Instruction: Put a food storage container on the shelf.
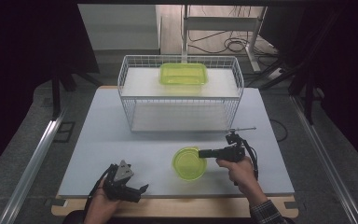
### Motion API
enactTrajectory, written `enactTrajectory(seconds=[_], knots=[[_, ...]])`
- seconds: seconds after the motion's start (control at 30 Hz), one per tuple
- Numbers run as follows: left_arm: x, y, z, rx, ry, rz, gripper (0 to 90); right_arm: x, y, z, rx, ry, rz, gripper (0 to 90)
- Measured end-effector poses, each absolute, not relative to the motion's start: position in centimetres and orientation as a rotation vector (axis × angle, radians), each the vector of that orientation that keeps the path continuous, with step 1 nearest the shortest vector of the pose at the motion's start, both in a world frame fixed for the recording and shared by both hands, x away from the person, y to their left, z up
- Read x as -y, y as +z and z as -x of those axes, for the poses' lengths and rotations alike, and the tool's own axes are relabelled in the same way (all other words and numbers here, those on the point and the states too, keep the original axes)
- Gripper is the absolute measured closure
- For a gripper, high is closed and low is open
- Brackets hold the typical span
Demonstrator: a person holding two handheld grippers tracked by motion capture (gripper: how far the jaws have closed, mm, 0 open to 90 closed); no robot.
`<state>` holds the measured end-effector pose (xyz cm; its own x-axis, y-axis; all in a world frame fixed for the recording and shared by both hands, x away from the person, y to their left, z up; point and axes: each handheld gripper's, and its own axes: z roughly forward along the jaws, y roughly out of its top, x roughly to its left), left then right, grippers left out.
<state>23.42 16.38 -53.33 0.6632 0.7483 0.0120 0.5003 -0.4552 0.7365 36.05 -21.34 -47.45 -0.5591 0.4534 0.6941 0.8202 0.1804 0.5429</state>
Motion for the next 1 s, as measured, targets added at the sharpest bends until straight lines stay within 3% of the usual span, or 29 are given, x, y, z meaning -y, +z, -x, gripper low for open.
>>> enactTrajectory(seconds=[1.0], knots=[[-16.4,-53.4,-23.5,-0.967,0.431,-2.153,3.5,21.6,-43.1,-37.6,2.046,-1.451,1.207,81.5]])
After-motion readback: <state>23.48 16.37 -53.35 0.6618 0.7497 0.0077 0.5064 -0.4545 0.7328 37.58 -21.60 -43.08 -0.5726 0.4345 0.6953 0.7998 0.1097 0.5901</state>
